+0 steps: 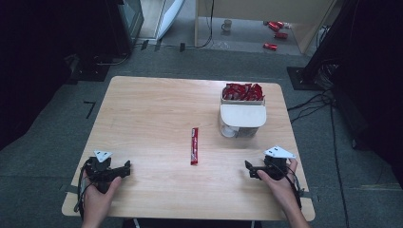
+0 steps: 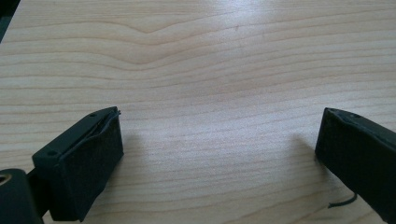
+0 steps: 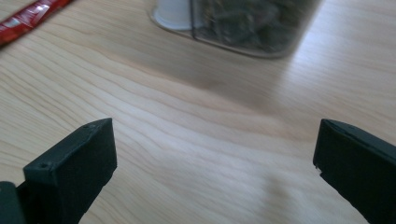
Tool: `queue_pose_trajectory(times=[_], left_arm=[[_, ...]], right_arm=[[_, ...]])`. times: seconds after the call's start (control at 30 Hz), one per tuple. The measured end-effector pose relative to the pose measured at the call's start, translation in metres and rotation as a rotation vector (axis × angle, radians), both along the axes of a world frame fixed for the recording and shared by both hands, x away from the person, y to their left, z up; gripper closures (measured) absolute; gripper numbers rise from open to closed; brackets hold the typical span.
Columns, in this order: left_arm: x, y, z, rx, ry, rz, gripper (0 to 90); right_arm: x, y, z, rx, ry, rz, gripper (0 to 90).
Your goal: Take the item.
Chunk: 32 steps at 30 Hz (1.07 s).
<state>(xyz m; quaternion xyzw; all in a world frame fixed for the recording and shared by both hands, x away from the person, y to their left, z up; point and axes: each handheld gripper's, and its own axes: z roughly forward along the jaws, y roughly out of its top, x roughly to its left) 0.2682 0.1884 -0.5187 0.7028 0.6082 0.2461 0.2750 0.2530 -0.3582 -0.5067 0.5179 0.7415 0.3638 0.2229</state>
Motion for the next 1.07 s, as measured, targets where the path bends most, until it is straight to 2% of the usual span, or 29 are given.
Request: queue_pose_trajectory(times=[0.27, 0.5, 0.63, 0.77, 0.87, 1.07], left_arm=[[0.000, 0.000, 0.000, -0.001, -0.001, 0.001, 1.1], [0.000, 0.000, 0.000, 0.000, -0.001, 0.001, 1.1], [0.000, 0.000, 0.000, 0.000, 0.000, 0.000, 1.1], [0.000, 0.000, 0.000, 0.000, 0.000, 0.000, 1.1], [0.000, 0.000, 0.000, 0.000, 0.000, 0.000, 1.1], [0.000, 0.000, 0.000, 0.000, -0.001, 0.000, 1.1]], right_arm=[[-0.010, -0.029, -0.010, -0.003, 0.035, -0.083, 0.0], [-0.017, -0.046, -0.015, -0.007, 0.067, -0.131, 0.0], [-0.020, -0.052, -0.018, -0.015, 0.088, -0.149, 0.0], [-0.023, -0.056, -0.019, -0.022, 0.088, -0.161, 0.0], [-0.025, -0.056, -0.020, -0.046, 0.083, -0.168, 0.0], [-0.026, -0.056, -0.020, -0.047, 0.082, -0.172, 0.0]])
